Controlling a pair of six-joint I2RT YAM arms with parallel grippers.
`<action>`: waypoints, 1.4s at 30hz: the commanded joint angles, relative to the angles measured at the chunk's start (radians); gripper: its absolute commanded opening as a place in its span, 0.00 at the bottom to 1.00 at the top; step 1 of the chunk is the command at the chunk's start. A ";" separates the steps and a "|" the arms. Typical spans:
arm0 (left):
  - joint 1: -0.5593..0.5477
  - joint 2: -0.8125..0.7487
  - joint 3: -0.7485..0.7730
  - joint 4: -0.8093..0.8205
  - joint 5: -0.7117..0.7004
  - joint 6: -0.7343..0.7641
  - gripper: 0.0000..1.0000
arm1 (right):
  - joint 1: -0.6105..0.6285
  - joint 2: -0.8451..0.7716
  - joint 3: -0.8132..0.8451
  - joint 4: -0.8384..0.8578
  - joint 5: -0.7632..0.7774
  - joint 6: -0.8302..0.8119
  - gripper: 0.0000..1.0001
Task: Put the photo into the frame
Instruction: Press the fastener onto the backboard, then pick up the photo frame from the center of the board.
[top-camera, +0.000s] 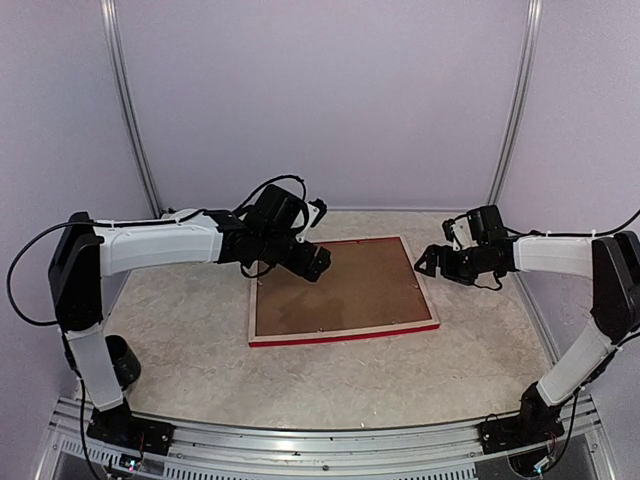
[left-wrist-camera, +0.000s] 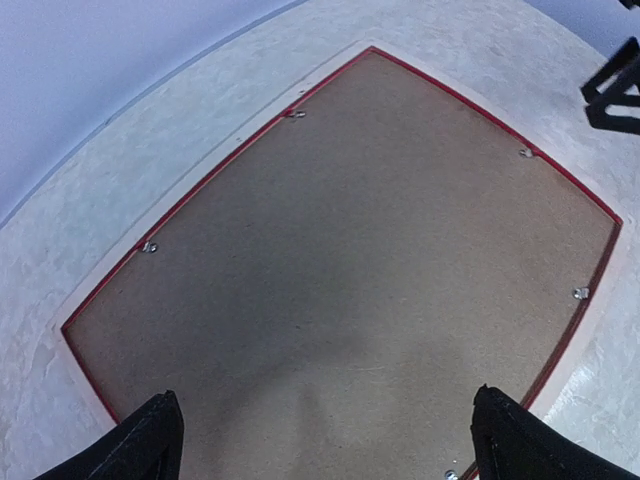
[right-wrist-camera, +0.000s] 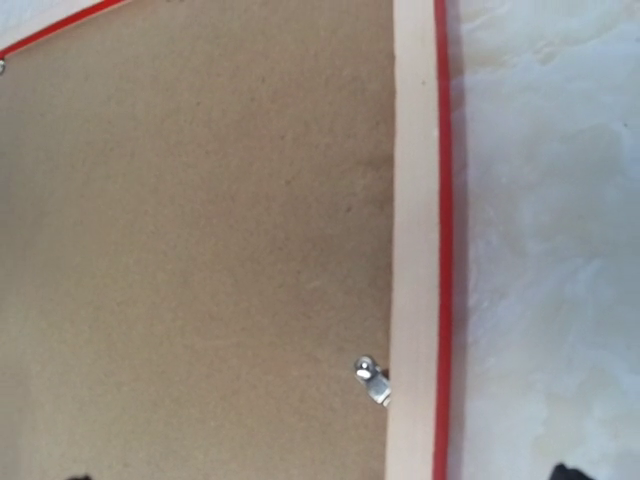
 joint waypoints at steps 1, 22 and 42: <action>-0.075 -0.014 0.022 0.032 0.089 0.181 0.99 | 0.004 -0.026 -0.006 -0.023 0.016 -0.007 0.99; -0.240 0.230 0.143 -0.156 0.116 0.426 0.80 | -0.015 -0.035 -0.028 -0.025 0.016 -0.001 0.99; -0.264 0.359 0.206 -0.242 0.079 0.461 0.52 | -0.032 -0.094 -0.040 -0.029 0.016 0.001 0.99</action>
